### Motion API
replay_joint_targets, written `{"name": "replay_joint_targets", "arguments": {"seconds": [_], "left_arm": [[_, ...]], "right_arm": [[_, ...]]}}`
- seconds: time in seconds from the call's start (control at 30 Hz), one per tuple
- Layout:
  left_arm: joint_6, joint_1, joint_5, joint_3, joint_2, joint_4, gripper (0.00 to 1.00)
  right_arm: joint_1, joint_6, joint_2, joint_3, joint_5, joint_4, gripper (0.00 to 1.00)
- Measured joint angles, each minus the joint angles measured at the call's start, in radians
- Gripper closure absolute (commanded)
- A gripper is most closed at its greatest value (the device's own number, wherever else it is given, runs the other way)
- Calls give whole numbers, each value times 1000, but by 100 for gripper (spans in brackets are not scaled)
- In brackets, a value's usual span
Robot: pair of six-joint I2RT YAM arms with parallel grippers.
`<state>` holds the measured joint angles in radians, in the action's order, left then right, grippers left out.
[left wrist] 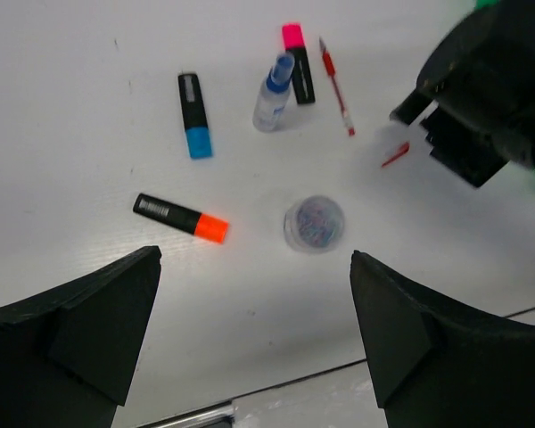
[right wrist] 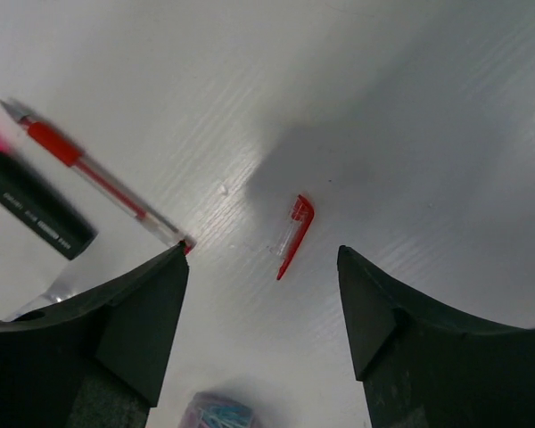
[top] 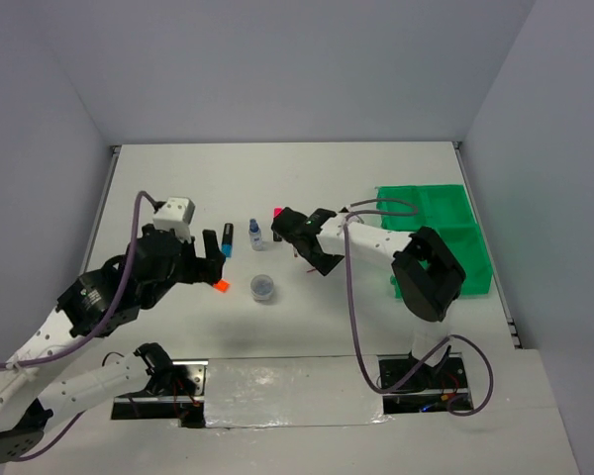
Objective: Sort the stationery into containers
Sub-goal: Pick up the pen cap from the center of the board.
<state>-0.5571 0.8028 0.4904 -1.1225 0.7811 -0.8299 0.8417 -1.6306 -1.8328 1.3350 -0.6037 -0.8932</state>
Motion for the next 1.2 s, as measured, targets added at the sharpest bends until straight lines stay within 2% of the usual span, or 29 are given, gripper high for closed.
{"name": "replay_joint_targets", "arguments": {"seconds": [0.17, 0.23, 0.53, 0.63, 0.97, 1.0, 1.07, 1.1, 1.17, 1.2], "left_arm": [[33, 0, -79, 138, -44, -6, 1], [38, 0, -101, 164, -55, -7, 1], [58, 0, -161, 180, -123, 40, 1], [58, 0, -169, 180, -124, 46, 1], [58, 0, -174, 189, -137, 48, 1], [57, 0, -174, 192, -142, 47, 1], [57, 0, -173, 193, -146, 47, 1], [57, 0, -173, 193, -146, 47, 1], [57, 0, -173, 193, -147, 48, 1], [57, 0, -174, 194, -148, 48, 1]], "right_arm": [[0, -97, -52, 20, 14, -72, 29], [0, -119, -62, 22, 20, -79, 32], [-2, -158, -124, 41, 33, -92, 38], [-5, -164, -124, 41, 35, -90, 44], [-9, -159, -169, 47, 47, -85, 50], [-10, -158, -169, 47, 49, -85, 52], [-12, -150, -169, 44, 55, -85, 64], [-13, -147, -168, 41, 58, -87, 78], [-13, -141, -163, 31, 62, -90, 88], [-14, -139, -160, 26, 63, -87, 100]]}}
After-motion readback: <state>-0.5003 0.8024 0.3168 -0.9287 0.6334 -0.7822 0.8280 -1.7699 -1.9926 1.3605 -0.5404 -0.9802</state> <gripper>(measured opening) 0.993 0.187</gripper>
